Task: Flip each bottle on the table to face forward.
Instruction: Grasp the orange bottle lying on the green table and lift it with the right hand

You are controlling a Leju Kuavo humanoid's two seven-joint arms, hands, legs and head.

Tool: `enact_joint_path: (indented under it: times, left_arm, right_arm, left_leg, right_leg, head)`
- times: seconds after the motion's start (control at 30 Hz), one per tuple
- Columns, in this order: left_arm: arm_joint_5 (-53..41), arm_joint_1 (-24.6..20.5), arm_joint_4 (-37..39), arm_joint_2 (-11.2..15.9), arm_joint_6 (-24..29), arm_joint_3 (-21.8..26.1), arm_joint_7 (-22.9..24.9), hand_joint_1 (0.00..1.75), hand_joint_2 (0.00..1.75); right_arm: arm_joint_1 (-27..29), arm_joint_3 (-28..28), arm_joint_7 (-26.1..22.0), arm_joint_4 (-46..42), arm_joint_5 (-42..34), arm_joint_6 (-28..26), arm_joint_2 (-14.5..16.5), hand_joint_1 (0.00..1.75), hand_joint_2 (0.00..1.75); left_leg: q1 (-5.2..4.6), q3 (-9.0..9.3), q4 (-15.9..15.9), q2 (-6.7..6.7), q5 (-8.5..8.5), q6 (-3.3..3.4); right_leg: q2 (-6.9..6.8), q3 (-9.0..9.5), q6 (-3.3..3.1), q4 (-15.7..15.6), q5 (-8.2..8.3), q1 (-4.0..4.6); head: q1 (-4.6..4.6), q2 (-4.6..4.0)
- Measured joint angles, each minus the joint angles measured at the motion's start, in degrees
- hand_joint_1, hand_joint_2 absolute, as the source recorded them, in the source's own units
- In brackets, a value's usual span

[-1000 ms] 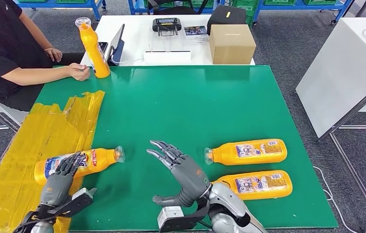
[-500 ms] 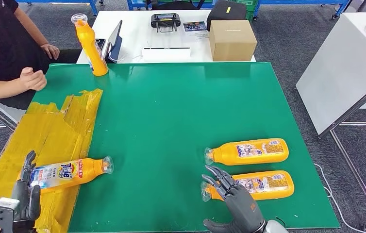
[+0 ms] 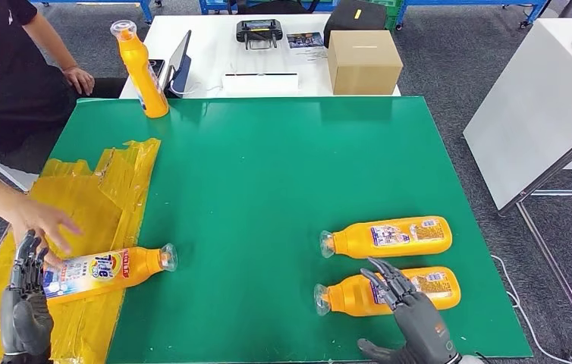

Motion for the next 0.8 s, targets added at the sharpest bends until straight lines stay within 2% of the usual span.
enact_joint_path:
  times: [0.23,0.4,0.63,0.8]
  left_arm:
    - [0.4,0.0,-0.3,-0.8,-0.9,0.0,0.0,0.0,0.0]
    - [0.3,0.0,-1.1,-1.3,-1.4,0.0,0.0,0.0,0.0]
    - [1.2,-0.8,-1.3,-1.4,-1.1,-0.2,0.0,0.0,0.0]
    - [2.4,-1.7,-1.2,-1.1,-0.5,-0.9,0.0,0.0,0.0]
  right_arm:
    - [0.6,-1.8,0.5,-0.2,0.1,0.5,-0.3,0.0,1.75]
    - [1.3,-4.7,2.2,-0.2,-0.1,2.9,-0.9,0.0,1.75]
    - [0.2,-11.4,2.8,1.3,-1.9,12.0,-3.7,0.0,1.75]
    - [-1.4,-13.4,2.1,3.5,-2.4,17.1,-5.8,0.0,1.75]
  left_leg:
    - [0.02,0.01,0.0,0.0,0.0,0.0]
    - [-0.01,0.0,0.0,0.0,0.0,0.0]
    - [-0.04,0.01,0.0,0.01,-0.01,0.04]
    - [-0.03,0.04,0.0,0.0,0.0,0.04]
  right_leg:
    - [0.0,-0.01,0.0,0.0,0.0,0.01]
    - [0.0,0.0,0.0,0.0,0.0,-0.01]
    - [0.01,0.0,0.01,0.0,0.01,-0.03]
    - [0.0,0.02,0.01,0.0,0.01,-0.03]
  head:
    - [-0.01,0.0]
    - [-0.01,0.0]
    - [-0.01,0.0]
    - [-0.01,0.0]
